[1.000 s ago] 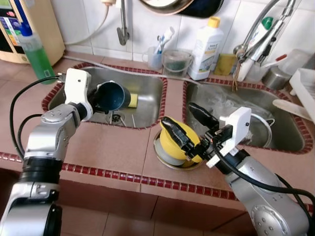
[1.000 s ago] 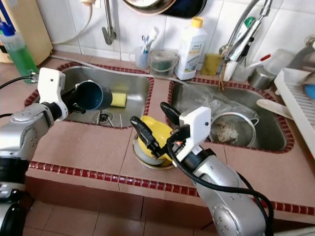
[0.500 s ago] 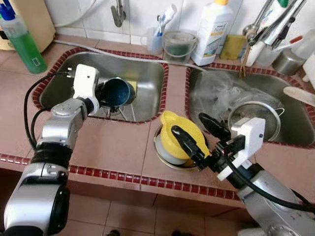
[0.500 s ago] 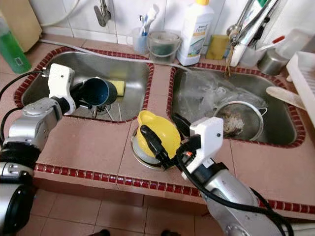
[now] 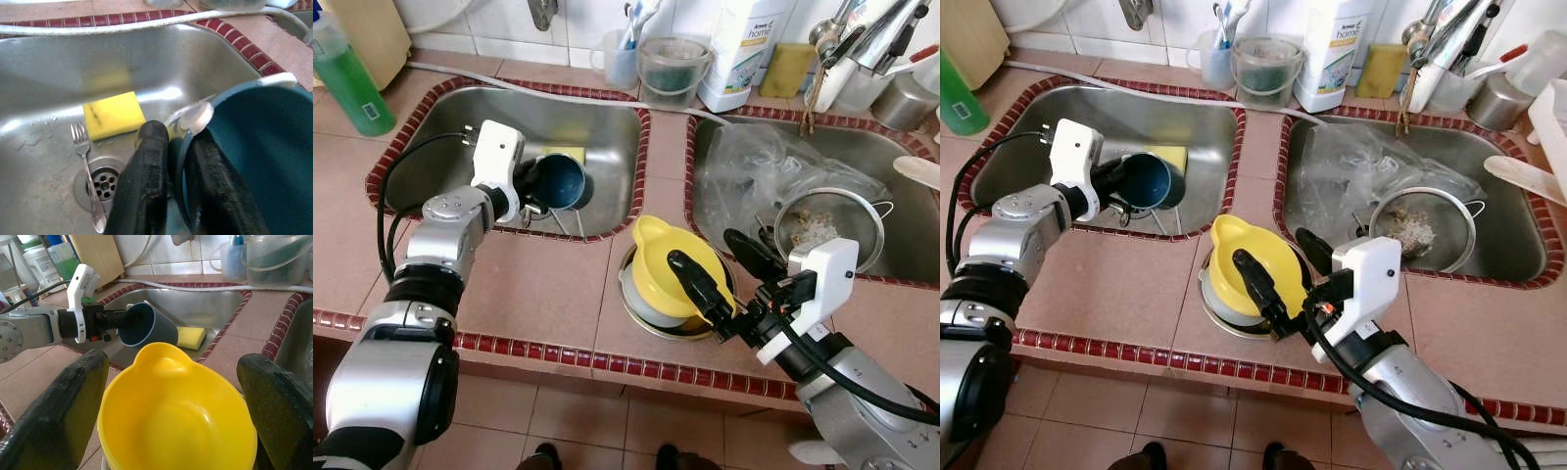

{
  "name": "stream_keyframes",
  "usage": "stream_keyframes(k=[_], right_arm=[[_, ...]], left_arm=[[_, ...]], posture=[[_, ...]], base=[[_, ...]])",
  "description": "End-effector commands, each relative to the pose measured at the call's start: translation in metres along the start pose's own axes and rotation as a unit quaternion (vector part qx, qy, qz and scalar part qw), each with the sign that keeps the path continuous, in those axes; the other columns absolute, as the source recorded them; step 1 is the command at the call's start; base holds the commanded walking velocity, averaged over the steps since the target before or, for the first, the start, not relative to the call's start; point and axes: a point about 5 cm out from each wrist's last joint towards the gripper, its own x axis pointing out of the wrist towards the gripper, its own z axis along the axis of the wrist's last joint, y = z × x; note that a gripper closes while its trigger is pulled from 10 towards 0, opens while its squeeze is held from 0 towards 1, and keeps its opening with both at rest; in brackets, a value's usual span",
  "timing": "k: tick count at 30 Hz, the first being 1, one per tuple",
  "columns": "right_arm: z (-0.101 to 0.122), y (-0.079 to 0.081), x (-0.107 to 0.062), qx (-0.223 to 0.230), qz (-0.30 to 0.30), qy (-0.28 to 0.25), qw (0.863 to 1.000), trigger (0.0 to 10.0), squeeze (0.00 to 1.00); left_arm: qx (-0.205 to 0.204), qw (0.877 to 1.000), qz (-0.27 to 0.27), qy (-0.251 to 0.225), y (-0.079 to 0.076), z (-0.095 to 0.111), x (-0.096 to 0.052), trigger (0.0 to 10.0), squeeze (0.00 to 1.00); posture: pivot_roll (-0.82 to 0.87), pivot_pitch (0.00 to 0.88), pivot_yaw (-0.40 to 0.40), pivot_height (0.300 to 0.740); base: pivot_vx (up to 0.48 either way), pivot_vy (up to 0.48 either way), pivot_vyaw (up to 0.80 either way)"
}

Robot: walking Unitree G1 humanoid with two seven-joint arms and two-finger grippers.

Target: Kitchen organization

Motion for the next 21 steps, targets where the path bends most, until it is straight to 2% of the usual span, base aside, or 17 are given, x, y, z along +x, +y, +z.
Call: stream_keyframes(k=[1, 21], right_arm=[[0.006, 0.003, -0.003, -0.005, 0.002, -0.008, 1.000, 10.0, 0.00], [0.008, 0.001, 0.005, -0.008, 0.008, -0.021, 1.000, 10.0, 0.00]], left_arm=[[0.008, 1.000, 0.002, -0.008, 0.003, 0.007, 0.000, 10.0, 1.00], [0.002, 1.000, 0.003, -0.027, 0.010, 0.018, -0.001, 10.0, 1.00]], posture=[[-0.22, 0.271, -0.006, 0.740], [-0.20, 0.232, -0.001, 0.740]], base=[[0.000, 0.000, 0.00], [0.000, 0.000, 0.00]])
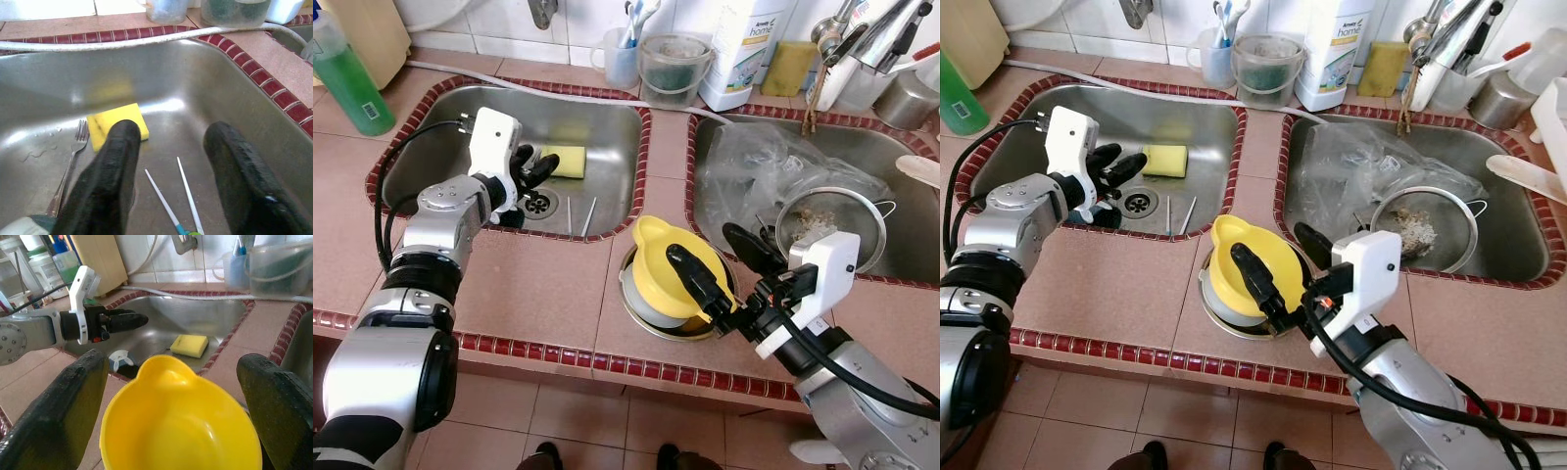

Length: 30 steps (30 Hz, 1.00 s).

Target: Kitchen organization

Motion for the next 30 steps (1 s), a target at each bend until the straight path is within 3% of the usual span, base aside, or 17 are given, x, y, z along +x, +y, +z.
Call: stream_keyframes(k=[1, 3, 4, 5, 6, 7, 8, 10, 11, 13, 14, 15, 17, 18, 25, 30], right_arm=[[0.002, -0.001, 0.000, -0.005, 0.000, -0.007, 1.000, 10.0, 0.00], [0.003, -0.004, 0.003, -0.010, 0.000, -0.013, 1.000, 10.0, 0.00], [0.004, -0.005, 0.004, -0.011, 0.001, -0.014, 1.000, 10.0, 0.00], [0.004, -0.006, 0.006, -0.012, 0.002, -0.016, 1.000, 10.0, 0.00], [0.004, -0.006, 0.007, -0.014, 0.003, -0.017, 1.000, 10.0, 0.00], [0.004, -0.006, 0.007, -0.014, 0.003, -0.017, 1.000, 10.0, 0.00], [0.004, -0.007, 0.009, -0.015, 0.004, -0.018, 1.000, 10.0, 0.00], [0.002, -0.008, 0.009, -0.016, 0.003, -0.017, 1.000, 10.0, 0.00], [0.000, -0.011, 0.009, -0.017, 0.000, -0.014, 1.000, 10.0, 0.00], [-0.003, -0.014, 0.008, -0.019, -0.003, -0.011, 1.000, 10.0, 0.00], [-0.004, -0.016, 0.008, -0.020, -0.005, -0.010, 1.000, 10.0, 0.00], [-0.006, -0.019, 0.007, -0.022, -0.009, -0.007, 1.000, 10.0, 0.00], [-0.007, -0.020, 0.007, -0.024, -0.011, -0.006, 1.000, 10.0, 0.00], [-0.008, -0.022, 0.006, -0.026, -0.012, -0.006, 1.000, 10.0, 0.00], [-0.009, -0.035, 0.007, -0.050, -0.018, -0.004, 0.999, 10.0, 0.00], [-0.012, -0.045, 0.006, -0.067, -0.028, -0.002, 0.997, 10.0, 0.00]], left_arm=[[0.002, 1.000, 0.003, -0.014, 0.005, 0.009, -0.002, 10.0, 1.00], [0.000, 1.000, 0.000, -0.026, 0.006, 0.015, -0.004, 10.0, 1.00], [0.001, 1.000, -0.001, -0.028, 0.006, 0.016, -0.005, 10.0, 0.84], [-0.002, 0.999, -0.004, -0.035, 0.006, 0.018, -0.006, 10.0, 0.79], [-0.007, 0.999, -0.007, -0.038, 0.005, 0.019, -0.007, 10.0, 0.61], [-0.007, 0.999, -0.007, -0.038, 0.005, 0.019, -0.007, 10.0, 0.61], [-0.014, 0.999, -0.015, -0.043, 0.002, 0.018, -0.009, 10.0, 0.53], [-0.010, 0.999, -0.025, -0.044, -0.002, 0.016, -0.013, 10.0, 0.50], [-0.013, 0.998, -0.035, -0.046, -0.007, 0.012, -0.017, 10.0, 0.43], [-0.014, 0.998, -0.046, -0.046, -0.013, 0.008, -0.021, 10.0, 0.41], [-0.011, 0.997, -0.054, -0.046, -0.017, 0.007, -0.023, 10.0, 0.33], [-0.002, 0.996, -0.069, -0.049, -0.024, 0.004, -0.027, 10.0, 0.13], [0.003, 0.996, -0.075, -0.051, -0.026, 0.003, -0.029, 10.0, 0.13], [0.003, 0.995, -0.080, -0.052, -0.029, 0.003, -0.031, 10.0, 0.00], [0.033, 0.992, -0.105, -0.069, -0.047, 0.001, -0.044, 10.0, 0.00], [0.014, 0.990, -0.112, -0.079, -0.054, 0.005, -0.052, 10.0, 0.00]], posture=[[-0.20, 0.220, 0.001, 0.740], [-0.20, 0.208, 0.003, 0.740], [-0.19, 0.202, 0.003, 0.740], [-0.19, 0.191, 0.004, 0.740], [-0.19, 0.191, 0.004, 0.740], [-0.19, 0.191, 0.004, 0.740], [-0.18, 0.179, 0.006, 0.740], [-0.18, 0.168, 0.005, 0.740], [-0.17, 0.155, 0.005, 0.740], [-0.17, 0.148, 0.004, 0.740], [-0.17, 0.136, 0.003, 0.740], [-0.17, 0.126, 0.003, 0.740], [-0.17, 0.122, 0.003, 0.740], [-0.17, 0.113, 0.001, 0.740], [-0.17, 0.063, -0.005, 0.740], [-0.17, 0.036, -0.007, 0.740]], base=[[0.000, 0.000, 0.00], [0.000, 0.000, 0.00], [0.000, 0.000, 0.00], [0.000, 0.000, 0.00], [0.000, 0.000, 0.00], [0.000, 0.000, 0.00], [0.000, 0.000, 0.00], [0.000, 0.000, 0.00], [0.000, 0.000, 0.00], [0.000, 0.000, 0.00], [0.000, 0.000, 0.00], [0.000, 0.000, 0.00], [0.000, 0.000, 0.00], [0.000, 0.000, 0.00], [0.000, 0.000, 0.00], [0.000, 0.000, 0.00]])
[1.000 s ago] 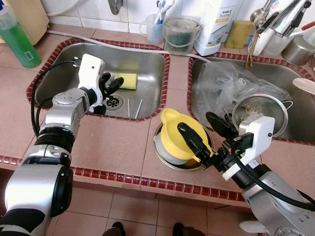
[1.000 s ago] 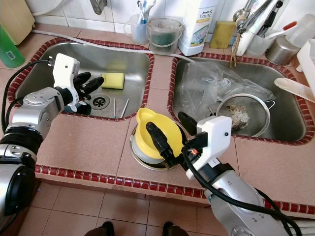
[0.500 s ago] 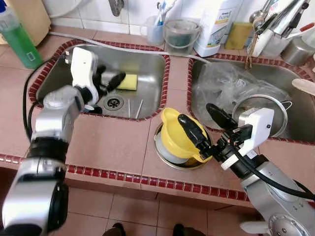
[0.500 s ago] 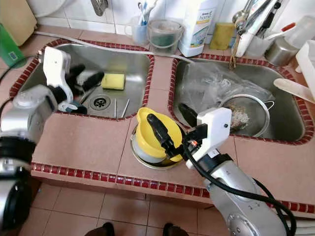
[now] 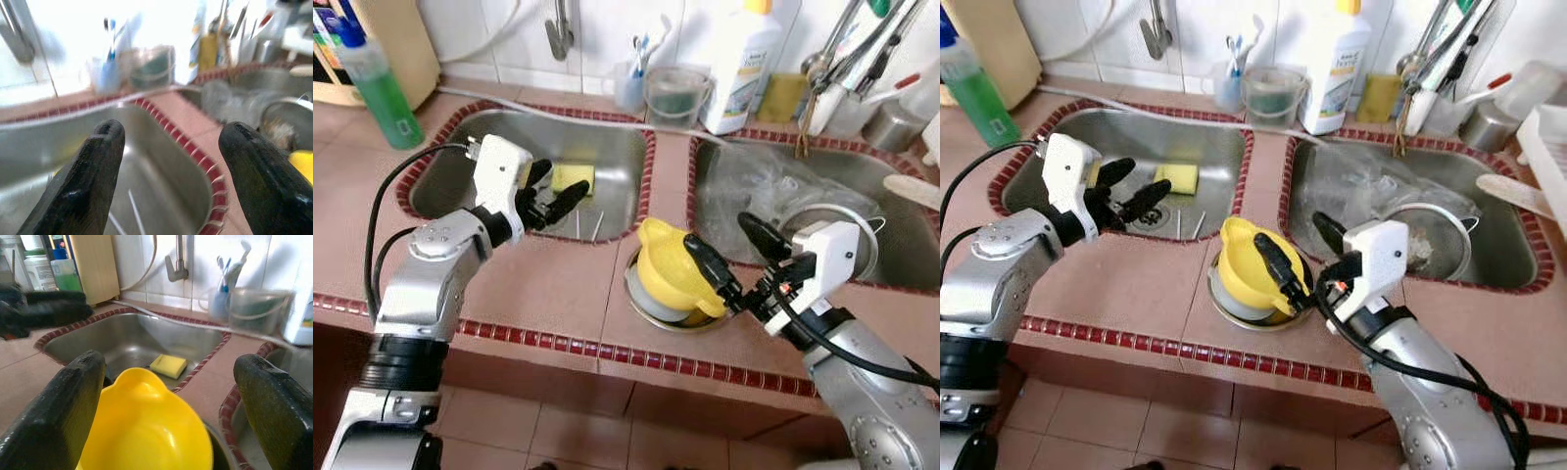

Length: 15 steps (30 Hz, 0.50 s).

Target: Kitchen organization

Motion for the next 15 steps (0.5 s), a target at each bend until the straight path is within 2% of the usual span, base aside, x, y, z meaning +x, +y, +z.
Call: stream_keyframes(k=[1, 4, 9, 15], right_arm=[[0.000, -0.005, -0.001, -0.011, -0.005, -0.004, 1.000, 10.0, 0.00], [-0.006, -0.009, -0.003, -0.021, -0.014, 0.003, 1.000, 10.0, 0.00], [-0.011, -0.016, -0.006, -0.029, -0.021, 0.011, 0.999, 10.0, 0.00], [-0.015, -0.028, -0.009, -0.050, -0.057, 0.006, 0.997, 10.0, 0.00]], left_arm=[[-0.010, 1.000, -0.001, -0.002, -0.003, 0.001, -0.002, 10.0, 0.00], [-0.029, 0.999, -0.015, -0.006, -0.012, -0.002, -0.006, 10.0, 0.00], [-0.039, 0.999, -0.032, -0.013, -0.022, -0.007, -0.013, 10.0, 0.00], [-0.035, 0.999, 0.000, -0.013, -0.031, -0.017, -0.018, 10.0, 0.00]], posture=[[-0.17, 0.024, -0.008, 0.740], [-0.17, 0.024, -0.008, 0.740], [-0.18, 0.015, -0.005, 0.740], [-0.19, 0.018, 0.000, 0.740]], base=[[0.000, 0.000, 0.00], [0.000, 0.000, 0.00], [0.000, 0.000, 0.00], [0.000, 0.000, 0.00]])
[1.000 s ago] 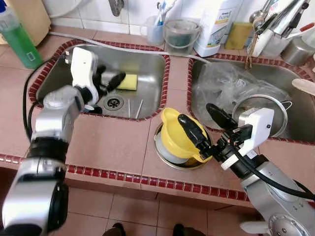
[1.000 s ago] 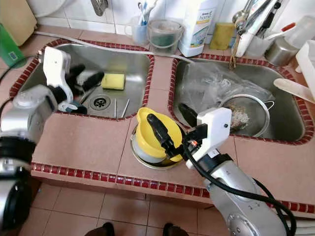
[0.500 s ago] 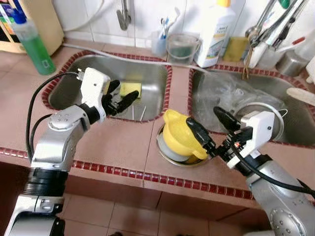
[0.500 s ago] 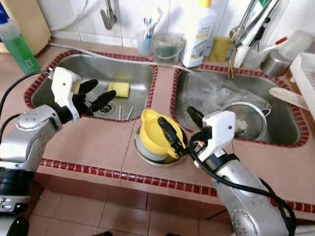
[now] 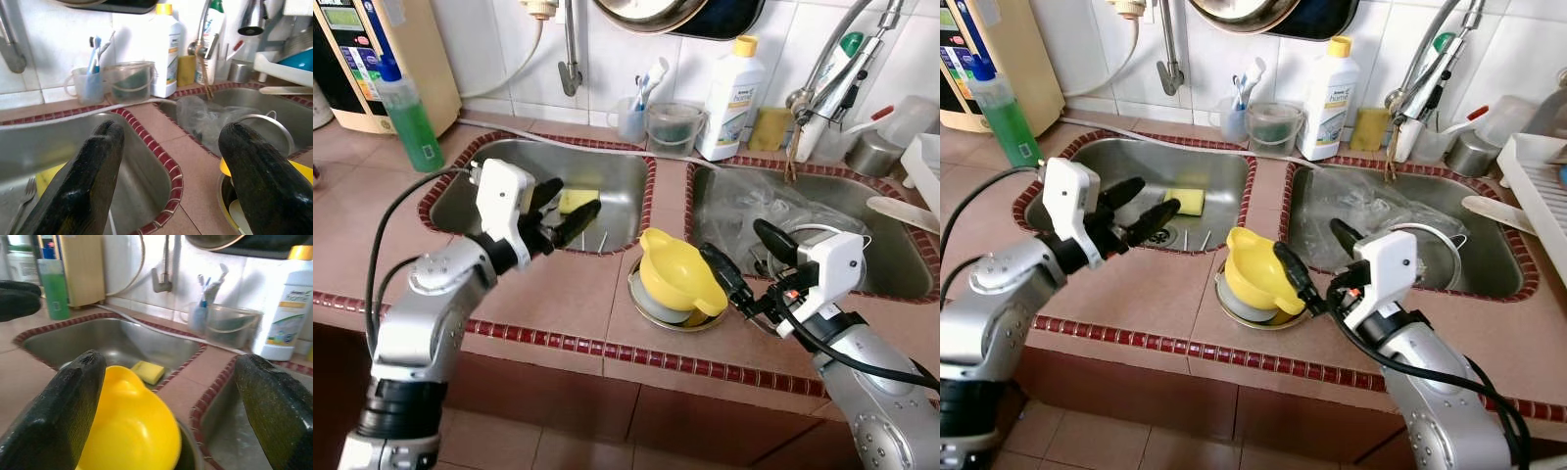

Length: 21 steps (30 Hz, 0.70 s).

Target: Kitchen organization

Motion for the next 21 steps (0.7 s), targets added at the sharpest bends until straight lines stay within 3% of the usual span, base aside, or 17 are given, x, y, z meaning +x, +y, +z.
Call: stream_keyframes(k=[1, 6, 13, 16, 21], right_arm=[[0.001, -0.008, -0.003, -0.009, -0.024, -0.006, 1.000, 10.0, 0.00], [-0.003, -0.010, -0.002, -0.014, -0.054, -0.012, 0.998, 10.0, 0.00], [-0.010, -0.008, -0.004, -0.011, -0.055, -0.007, 0.998, 10.0, 0.00], [-0.014, -0.008, -0.004, -0.007, -0.055, -0.003, 0.998, 10.0, 0.00], [-0.022, -0.008, -0.002, 0.000, -0.062, 0.004, 0.998, 10.0, 0.00]], left_arm=[[0.019, 1.000, 0.009, -0.007, -0.002, 0.004, -0.001, 10.0, 0.00], [0.019, 0.999, 0.040, -0.019, -0.005, -0.001, -0.006, 10.0, 0.00], [0.011, 1.000, 0.017, 0.011, -0.009, -0.008, -0.016, 10.0, 0.00], [0.032, 0.999, -0.007, 0.026, -0.013, -0.008, -0.020, 10.0, 0.00], [0.023, 0.999, -0.046, 0.012, -0.023, -0.004, -0.025, 10.0, 0.00]], posture=[[-0.19, 0.018, 0.000, 0.740], [-0.18, 0.022, -0.001, 0.740], [-0.18, 0.023, -0.001, 0.740], [-0.17, 0.025, -0.003, 0.740], [-0.16, 0.030, -0.004, 0.740]], base=[[0.000, 0.000, 0.00], [0.000, 0.000, 0.00], [0.000, 0.000, 0.00], [0.000, 0.000, 0.00], [0.000, 0.000, 0.00]])
